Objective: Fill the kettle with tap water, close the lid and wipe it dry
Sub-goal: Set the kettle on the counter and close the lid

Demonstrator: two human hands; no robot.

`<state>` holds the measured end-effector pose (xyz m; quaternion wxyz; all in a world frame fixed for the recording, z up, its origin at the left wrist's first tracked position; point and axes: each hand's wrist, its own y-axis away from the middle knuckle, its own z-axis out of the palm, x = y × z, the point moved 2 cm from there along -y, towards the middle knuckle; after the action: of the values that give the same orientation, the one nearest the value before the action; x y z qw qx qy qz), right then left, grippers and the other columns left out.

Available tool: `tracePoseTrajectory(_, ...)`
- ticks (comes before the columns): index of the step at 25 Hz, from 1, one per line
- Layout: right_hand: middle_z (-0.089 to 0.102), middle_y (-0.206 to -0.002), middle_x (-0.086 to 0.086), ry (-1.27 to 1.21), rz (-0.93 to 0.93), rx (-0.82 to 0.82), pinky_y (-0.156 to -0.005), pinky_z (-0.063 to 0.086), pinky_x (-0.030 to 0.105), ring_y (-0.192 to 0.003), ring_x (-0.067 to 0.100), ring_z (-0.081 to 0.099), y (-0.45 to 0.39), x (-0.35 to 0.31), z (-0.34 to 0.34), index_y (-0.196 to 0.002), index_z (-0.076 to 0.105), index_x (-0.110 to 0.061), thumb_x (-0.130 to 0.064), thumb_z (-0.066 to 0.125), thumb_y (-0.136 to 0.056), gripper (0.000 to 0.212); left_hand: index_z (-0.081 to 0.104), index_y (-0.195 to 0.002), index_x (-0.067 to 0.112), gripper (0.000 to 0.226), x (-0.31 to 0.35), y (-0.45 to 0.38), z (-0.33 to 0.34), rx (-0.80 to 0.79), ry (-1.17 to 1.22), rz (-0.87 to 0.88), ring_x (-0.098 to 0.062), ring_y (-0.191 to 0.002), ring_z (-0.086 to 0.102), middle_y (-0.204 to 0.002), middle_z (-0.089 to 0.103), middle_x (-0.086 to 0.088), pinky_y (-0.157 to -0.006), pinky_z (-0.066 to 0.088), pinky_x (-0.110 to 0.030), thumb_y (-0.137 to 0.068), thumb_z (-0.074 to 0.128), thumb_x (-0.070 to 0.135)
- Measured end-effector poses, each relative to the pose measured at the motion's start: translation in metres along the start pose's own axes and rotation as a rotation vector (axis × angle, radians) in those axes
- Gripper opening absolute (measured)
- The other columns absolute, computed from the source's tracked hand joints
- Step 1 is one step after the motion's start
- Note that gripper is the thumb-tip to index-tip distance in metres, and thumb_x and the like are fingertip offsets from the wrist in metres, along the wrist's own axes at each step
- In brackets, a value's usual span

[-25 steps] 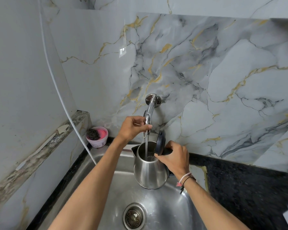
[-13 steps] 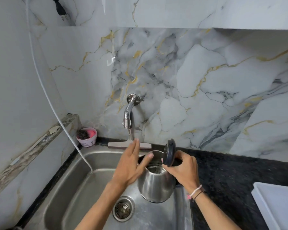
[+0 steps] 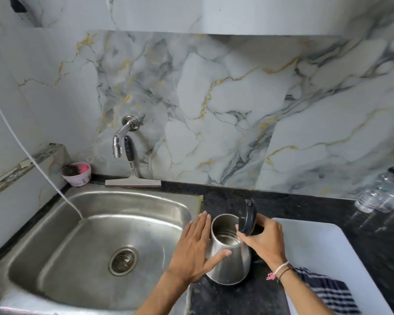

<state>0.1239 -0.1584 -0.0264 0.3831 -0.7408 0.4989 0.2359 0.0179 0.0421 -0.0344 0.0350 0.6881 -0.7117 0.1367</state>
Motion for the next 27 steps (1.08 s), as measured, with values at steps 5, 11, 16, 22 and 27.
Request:
tracePoseTrajectory(5,0.076,-0.079,-0.014,0.052,-0.054,-0.132,-0.068,0.058,0.03,-0.075,0.0,0.07,0.005,0.015,-0.023,-0.095,0.068,-0.03,-0.078,0.08,-0.059,0.061,0.002,-0.162,0.011,0.105,0.03,0.006,0.007,-0.057,0.002,-0.057,-0.016,-0.159,0.001,-0.172,0.001,-0.006,-0.13,-0.003,-0.033,-0.088,0.016,0.084)
tracePoseTrajectory(11,0.061,-0.121,-0.017,0.015,0.016,-0.307,-0.099,0.051,0.038,-0.114,0.004,0.06,-0.003,0.004,-0.051,-0.129,0.057,-0.044,-0.08,0.03,-0.091,0.059,0.011,-0.162,0.01,0.08,0.019,-0.014,-0.037,0.008,0.346,-0.164,-0.016,-0.159,0.009,-0.171,0.014,-0.008,-0.13,0.012,-0.04,-0.101,0.005,0.062)
tracePoseTrajectory(16,0.056,-0.144,0.009,0.426,0.374,-0.404,-0.111,0.035,0.052,-0.14,0.031,0.044,-0.028,-0.031,-0.005,-0.134,0.059,-0.029,-0.06,0.016,-0.104,0.061,0.014,-0.159,-0.001,0.061,0.036,-0.083,-0.046,-0.128,0.232,-0.225,-0.03,-0.158,0.012,-0.17,0.015,-0.019,-0.128,0.013,-0.044,-0.111,0.02,0.036)
tracePoseTrajectory(22,0.056,-0.143,0.01,0.649,0.404,-0.292,-0.109,0.03,0.057,-0.14,0.029,0.043,-0.021,-0.03,0.014,-0.136,0.058,-0.028,-0.055,0.013,-0.104,0.061,-0.005,-0.161,0.009,0.064,0.026,-0.08,0.001,-0.298,0.203,-0.298,-0.023,-0.159,-0.005,-0.172,-0.006,-0.01,-0.129,0.0,-0.048,-0.108,0.009,0.042)
tracePoseTrajectory(27,0.058,-0.141,0.013,0.639,0.398,-0.324,-0.109,0.034,0.055,-0.137,0.032,0.047,-0.02,-0.035,0.014,-0.138,0.055,-0.025,-0.055,0.016,-0.105,0.059,-0.008,-0.161,0.009,0.066,0.028,-0.085,0.002,-0.293,0.142,-0.281,-0.021,-0.159,-0.006,-0.173,-0.005,-0.008,-0.129,-0.002,-0.05,-0.108,0.009,0.045)
